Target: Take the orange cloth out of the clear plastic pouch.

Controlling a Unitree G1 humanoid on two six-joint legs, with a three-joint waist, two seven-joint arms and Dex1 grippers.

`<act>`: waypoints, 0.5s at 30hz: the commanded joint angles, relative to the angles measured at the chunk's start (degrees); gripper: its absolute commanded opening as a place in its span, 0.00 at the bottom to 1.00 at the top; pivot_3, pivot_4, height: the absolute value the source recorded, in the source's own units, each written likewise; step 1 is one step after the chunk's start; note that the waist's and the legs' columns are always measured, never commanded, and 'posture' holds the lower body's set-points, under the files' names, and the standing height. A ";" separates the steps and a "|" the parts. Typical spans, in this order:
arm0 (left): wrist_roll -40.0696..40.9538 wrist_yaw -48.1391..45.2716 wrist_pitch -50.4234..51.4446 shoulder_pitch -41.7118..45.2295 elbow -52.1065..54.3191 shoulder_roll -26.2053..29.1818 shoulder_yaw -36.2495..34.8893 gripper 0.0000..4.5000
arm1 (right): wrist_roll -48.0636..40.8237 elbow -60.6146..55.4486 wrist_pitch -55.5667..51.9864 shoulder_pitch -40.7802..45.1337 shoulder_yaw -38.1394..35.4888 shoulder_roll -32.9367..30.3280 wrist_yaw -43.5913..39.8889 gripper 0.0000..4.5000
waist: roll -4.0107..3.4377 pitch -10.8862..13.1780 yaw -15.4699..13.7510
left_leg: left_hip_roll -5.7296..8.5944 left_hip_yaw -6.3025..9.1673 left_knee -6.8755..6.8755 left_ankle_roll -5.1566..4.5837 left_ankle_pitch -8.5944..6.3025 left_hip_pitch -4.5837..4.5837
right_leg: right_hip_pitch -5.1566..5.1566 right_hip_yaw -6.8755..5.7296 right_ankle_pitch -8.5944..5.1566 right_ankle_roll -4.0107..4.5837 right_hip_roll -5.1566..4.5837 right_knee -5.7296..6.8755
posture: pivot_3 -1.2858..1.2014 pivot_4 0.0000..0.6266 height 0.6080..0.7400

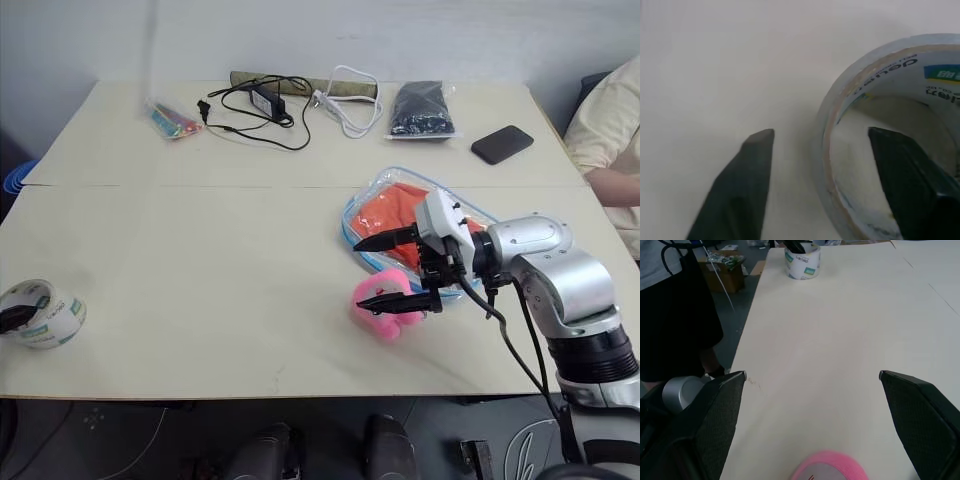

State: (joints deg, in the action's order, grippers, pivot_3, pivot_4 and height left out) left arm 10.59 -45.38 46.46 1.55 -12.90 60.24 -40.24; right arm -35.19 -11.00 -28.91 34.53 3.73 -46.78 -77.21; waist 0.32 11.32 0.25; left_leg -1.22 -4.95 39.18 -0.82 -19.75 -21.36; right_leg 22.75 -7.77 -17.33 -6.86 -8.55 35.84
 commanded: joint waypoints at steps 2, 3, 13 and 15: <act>3.92 -3.85 3.69 -0.11 6.47 5.52 -7.15 0.99 | 0.02 -1.77 0.15 -1.85 -3.80 -1.54 1.86 1.00 | 0.21 -0.01 -0.21 | -0.01 -0.02 0.00 0.00 0.00 0.00 | 0.02 0.02 0.00 0.00 0.00 0.01 | 0.52 0.24 1.00; 5.26 -5.38 4.74 0.00 7.76 6.37 -8.17 0.99 | 0.15 -1.88 0.19 -2.37 -4.25 -1.65 2.33 1.00 | 0.25 -0.02 -0.22 | -0.01 -0.01 0.00 -0.01 -0.01 0.00 | 0.02 0.02 0.00 0.00 -0.01 0.01 | 0.52 0.24 1.00; 28.94 -26.42 8.23 3.92 33.77 11.61 -4.83 0.99 | 6.59 -1.74 -1.49 -2.96 -4.07 -0.69 12.97 1.00 | -0.04 0.12 0.14 | -0.01 -0.27 -0.02 0.01 -0.11 0.14 | 0.04 0.31 0.00 0.00 0.00 0.01 | 0.52 0.24 1.00; 27.03 -26.96 1.13 5.10 37.60 12.34 3.52 0.99 | 5.08 -3.04 -2.80 -3.41 -4.58 -1.26 12.26 1.00 | -0.05 0.12 0.14 | -0.08 -0.37 -0.06 0.04 -0.11 0.16 | 0.09 0.36 -0.01 0.02 0.10 0.02 | 0.52 0.24 1.00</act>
State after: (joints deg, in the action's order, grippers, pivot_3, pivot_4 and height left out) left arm 38.16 -71.28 52.81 6.12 21.72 71.74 -41.04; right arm -28.55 -11.34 -31.03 30.67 0.54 -47.55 -64.81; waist 0.27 11.44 0.40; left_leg -1.33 -5.33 39.12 -0.75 -19.85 -21.21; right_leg 22.86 -7.42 -17.35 -6.83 -8.40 35.86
